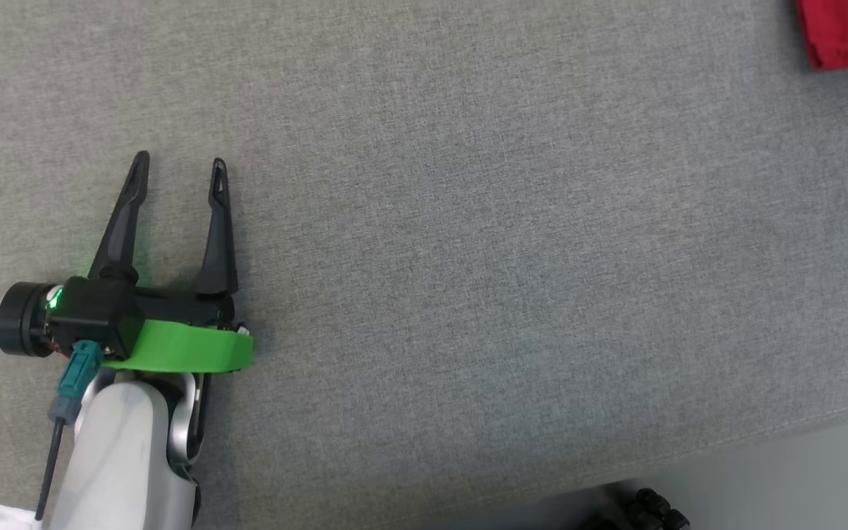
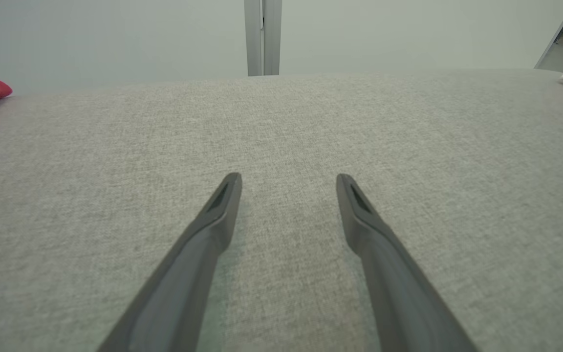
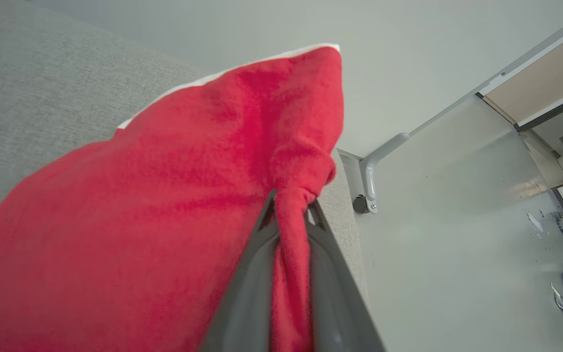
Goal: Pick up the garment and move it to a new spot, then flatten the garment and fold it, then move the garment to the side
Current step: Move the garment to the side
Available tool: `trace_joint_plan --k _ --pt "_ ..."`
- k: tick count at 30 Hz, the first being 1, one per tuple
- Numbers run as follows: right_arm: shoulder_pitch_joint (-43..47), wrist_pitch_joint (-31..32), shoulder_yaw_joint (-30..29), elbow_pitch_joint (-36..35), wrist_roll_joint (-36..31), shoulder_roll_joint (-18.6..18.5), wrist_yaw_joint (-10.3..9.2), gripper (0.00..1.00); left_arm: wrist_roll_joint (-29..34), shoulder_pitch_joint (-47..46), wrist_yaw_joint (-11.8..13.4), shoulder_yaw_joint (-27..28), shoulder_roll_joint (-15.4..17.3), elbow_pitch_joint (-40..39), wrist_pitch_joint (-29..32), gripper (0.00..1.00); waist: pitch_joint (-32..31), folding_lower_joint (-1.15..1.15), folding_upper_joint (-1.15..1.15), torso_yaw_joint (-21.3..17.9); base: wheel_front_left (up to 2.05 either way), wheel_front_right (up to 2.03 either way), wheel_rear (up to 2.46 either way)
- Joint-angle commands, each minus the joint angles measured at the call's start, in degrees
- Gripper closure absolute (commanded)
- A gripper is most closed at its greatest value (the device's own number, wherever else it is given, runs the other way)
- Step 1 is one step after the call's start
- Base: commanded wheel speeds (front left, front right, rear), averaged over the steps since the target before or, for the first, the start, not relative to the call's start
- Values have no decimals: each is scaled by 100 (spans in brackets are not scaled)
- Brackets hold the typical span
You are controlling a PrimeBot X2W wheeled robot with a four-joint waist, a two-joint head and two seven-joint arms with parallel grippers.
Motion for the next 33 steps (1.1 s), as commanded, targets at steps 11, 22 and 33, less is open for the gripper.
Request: trace_joint_plan --k 11,22,33 --pt "-556 25 -4 593 -100 -120 -10 0 -33 129 115 -68 51 -231 127 0 217 0 0 18 0 0 0" --pt "-534 -757 22 809 -95 148 -10 0 -251 289 141 -24 -51 202 -24 0 -451 0 0 178 0 0 0" --pt "448 -1207 -149 -62 30 883 -10 0 -486 773 214 206 -99 549 -82 0 -1554 0 0 435 0 0 0"
